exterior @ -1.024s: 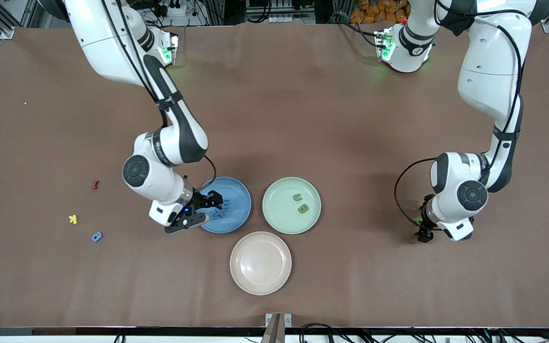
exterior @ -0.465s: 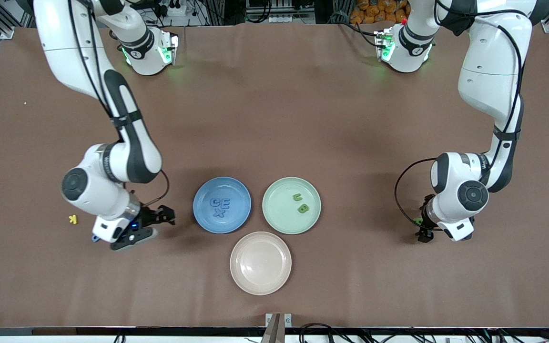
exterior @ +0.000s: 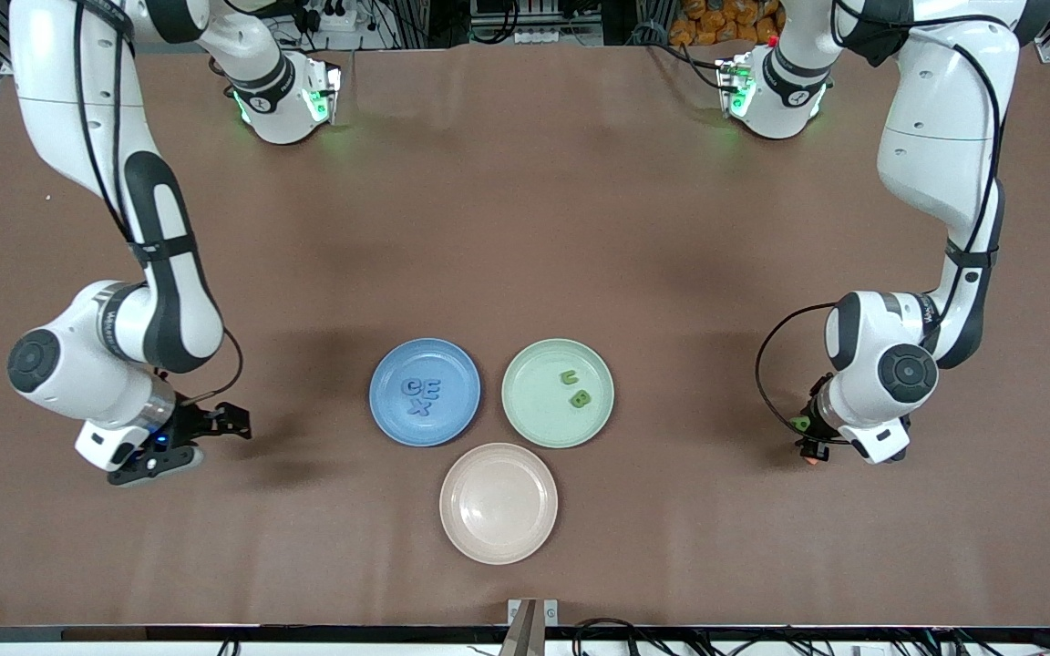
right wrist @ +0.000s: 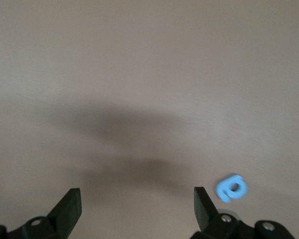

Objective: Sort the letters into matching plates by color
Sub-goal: 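Grasp the blue e with the right gripper while the left gripper grasps the p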

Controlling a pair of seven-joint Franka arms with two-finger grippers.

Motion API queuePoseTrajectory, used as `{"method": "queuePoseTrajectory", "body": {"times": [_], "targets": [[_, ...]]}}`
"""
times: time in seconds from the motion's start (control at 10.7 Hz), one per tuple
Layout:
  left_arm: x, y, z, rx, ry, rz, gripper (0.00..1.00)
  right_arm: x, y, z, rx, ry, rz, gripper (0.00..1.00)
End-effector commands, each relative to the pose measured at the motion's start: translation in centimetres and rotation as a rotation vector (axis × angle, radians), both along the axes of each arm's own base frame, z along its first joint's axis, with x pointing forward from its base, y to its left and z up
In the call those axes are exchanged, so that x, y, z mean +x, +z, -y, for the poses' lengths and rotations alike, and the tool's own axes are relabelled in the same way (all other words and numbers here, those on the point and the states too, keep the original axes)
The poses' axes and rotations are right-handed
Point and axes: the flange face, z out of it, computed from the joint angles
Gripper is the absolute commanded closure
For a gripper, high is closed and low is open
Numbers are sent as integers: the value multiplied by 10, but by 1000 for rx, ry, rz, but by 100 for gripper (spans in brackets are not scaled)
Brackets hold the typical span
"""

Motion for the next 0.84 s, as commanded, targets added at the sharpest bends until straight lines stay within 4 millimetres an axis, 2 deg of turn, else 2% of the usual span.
{"method": "queuePoseTrajectory", "body": {"times": [0.0, 0.19, 0.37, 0.47, 0.65, 0.74], "targets": [[-2, -7, 1, 13, -11, -9, 100, -4, -5, 50, 0, -155, -31, 0], [-2, -5, 1, 14, -20, -7, 100, -3, -9, 51, 25, -389, -56, 0], [0, 5, 11, 10, -33, 8, 100, -1, -10, 43, 47, -606, -87, 0], [1, 11, 22, 4, -41, 19, 100, -1, -12, 44, 53, -685, -98, 0], [3, 47, 53, -16, -67, 63, 100, -1, -23, 54, 49, -844, -126, 0], [-2, 51, 78, -35, -93, 58, 100, -2, -33, 59, 41, -900, -139, 0]]}}
